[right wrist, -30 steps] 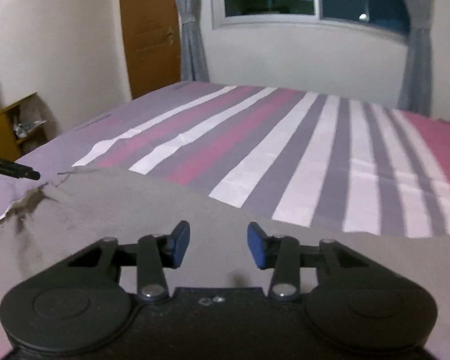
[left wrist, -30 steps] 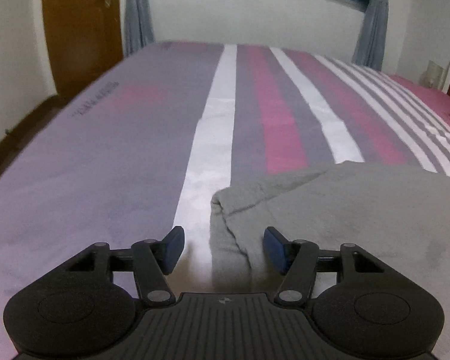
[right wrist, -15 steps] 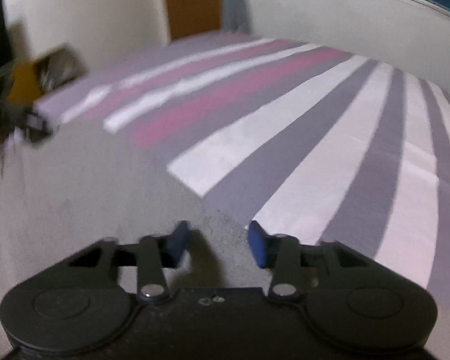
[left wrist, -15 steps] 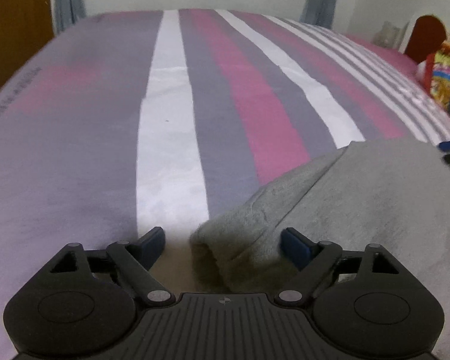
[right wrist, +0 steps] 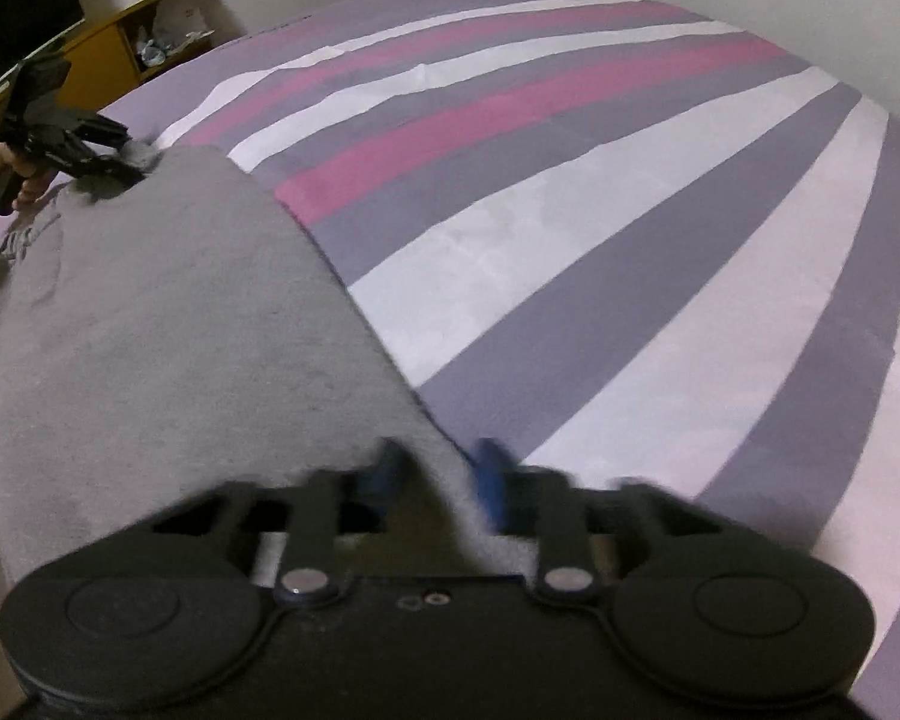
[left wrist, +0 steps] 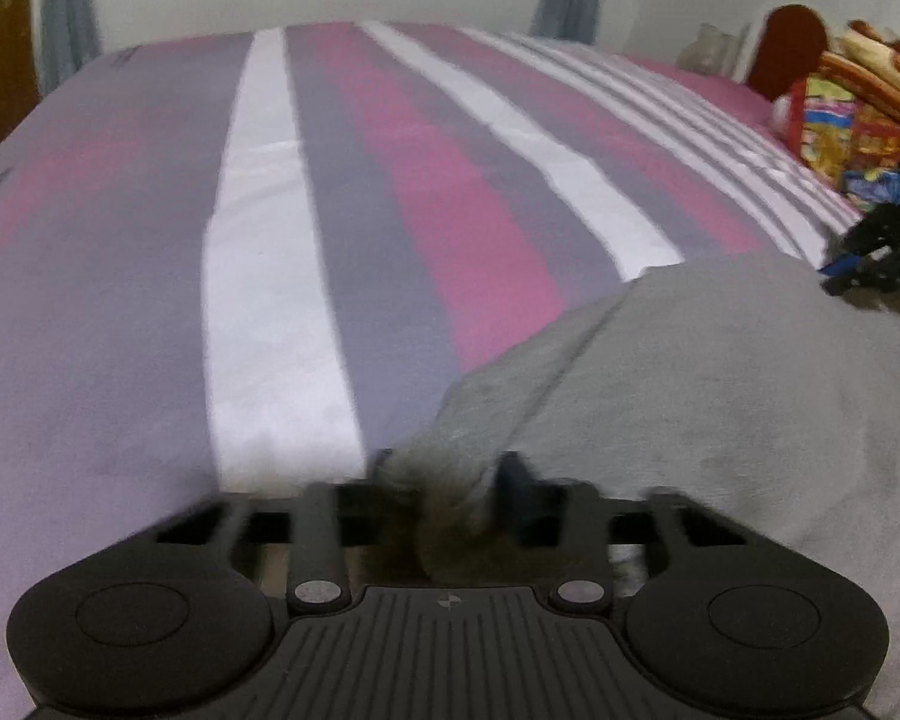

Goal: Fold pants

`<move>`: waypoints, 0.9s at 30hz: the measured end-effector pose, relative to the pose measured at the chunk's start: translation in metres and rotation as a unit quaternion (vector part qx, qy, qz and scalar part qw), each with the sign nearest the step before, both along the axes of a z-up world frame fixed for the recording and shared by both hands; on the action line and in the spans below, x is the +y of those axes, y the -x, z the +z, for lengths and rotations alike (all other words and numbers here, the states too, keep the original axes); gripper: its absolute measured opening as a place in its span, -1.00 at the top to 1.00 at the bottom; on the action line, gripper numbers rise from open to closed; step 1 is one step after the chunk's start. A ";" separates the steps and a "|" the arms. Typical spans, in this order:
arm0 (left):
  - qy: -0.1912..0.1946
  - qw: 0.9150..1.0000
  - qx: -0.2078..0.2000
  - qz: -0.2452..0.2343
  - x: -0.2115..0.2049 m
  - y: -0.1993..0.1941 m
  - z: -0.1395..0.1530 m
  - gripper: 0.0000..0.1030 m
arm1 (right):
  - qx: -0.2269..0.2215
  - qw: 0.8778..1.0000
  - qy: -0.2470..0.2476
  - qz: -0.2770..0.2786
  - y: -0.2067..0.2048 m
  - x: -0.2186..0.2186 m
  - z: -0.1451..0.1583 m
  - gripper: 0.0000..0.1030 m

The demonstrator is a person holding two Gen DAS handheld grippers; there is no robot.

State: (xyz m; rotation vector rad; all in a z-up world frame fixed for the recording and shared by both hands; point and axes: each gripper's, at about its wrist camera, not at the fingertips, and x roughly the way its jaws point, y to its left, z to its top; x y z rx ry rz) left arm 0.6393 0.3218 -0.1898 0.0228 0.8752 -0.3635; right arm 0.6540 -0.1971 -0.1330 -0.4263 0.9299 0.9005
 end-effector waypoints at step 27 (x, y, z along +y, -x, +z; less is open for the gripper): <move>0.105 0.971 -0.085 0.198 0.017 0.330 0.016 -0.83 | -0.109 0.978 -0.042 -0.174 0.361 -0.045 0.029 0.15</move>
